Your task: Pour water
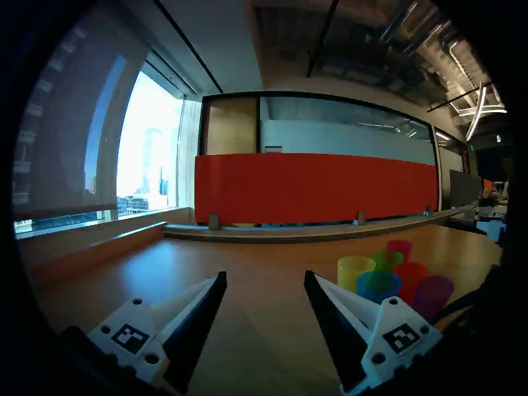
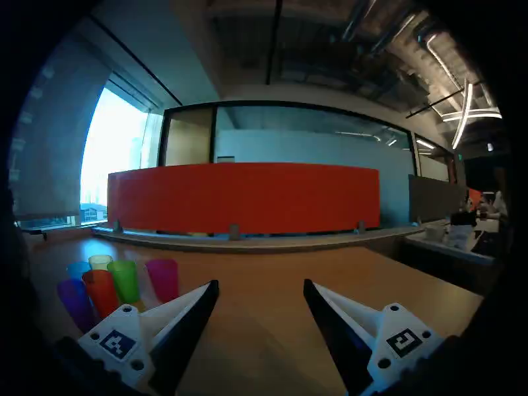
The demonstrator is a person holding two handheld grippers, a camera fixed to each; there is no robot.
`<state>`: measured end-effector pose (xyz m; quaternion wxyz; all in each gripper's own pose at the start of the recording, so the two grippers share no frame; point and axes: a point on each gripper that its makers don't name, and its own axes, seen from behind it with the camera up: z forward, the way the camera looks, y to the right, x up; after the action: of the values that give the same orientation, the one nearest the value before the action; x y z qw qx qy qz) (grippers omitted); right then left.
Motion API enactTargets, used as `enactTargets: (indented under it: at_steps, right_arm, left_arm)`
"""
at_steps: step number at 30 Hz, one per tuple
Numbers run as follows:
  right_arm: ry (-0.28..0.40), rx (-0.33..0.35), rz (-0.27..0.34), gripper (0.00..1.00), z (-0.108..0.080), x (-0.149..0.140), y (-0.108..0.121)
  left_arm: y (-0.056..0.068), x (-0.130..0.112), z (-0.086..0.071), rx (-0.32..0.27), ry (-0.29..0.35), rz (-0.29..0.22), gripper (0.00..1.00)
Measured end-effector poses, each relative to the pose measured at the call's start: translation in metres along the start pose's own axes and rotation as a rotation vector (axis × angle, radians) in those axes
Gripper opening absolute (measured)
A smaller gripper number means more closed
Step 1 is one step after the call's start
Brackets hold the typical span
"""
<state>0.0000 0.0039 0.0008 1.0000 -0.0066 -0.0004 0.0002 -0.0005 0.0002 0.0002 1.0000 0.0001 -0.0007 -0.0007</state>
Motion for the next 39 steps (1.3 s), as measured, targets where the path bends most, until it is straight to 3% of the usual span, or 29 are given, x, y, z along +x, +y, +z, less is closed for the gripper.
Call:
enactTargets:
  at_steps: [5, 11, 23, 30, 39]
  right_arm:
    - [0.005, -0.007, 0.013, 0.99, 0.0, 0.011, 0.004]
    - [0.026, 0.008, 0.004, 0.99, 0.0, 0.036, 0.002]
    - [0.004, 0.035, -0.051, 0.99, 0.003, 0.079, -0.012]
    - [-0.027, 0.037, -0.055, 0.99, 0.008, 0.103, -0.015]
    - [-0.037, 0.056, -0.058, 0.99, 0.015, 0.135, -0.022]
  left_arm:
    - [-0.001, 0.002, 0.002, 0.001, -0.009, -0.019, 0.87]
    - [-0.002, 0.024, 0.004, -0.009, 0.019, -0.063, 0.87]
    - [0.009, 0.079, 0.015, -0.061, 0.024, -0.01, 0.87]
    - [0.015, 0.103, 0.027, -0.09, -0.007, -0.01, 0.87]
    - [0.013, 0.132, 0.041, -0.108, -0.033, -0.003, 0.87]
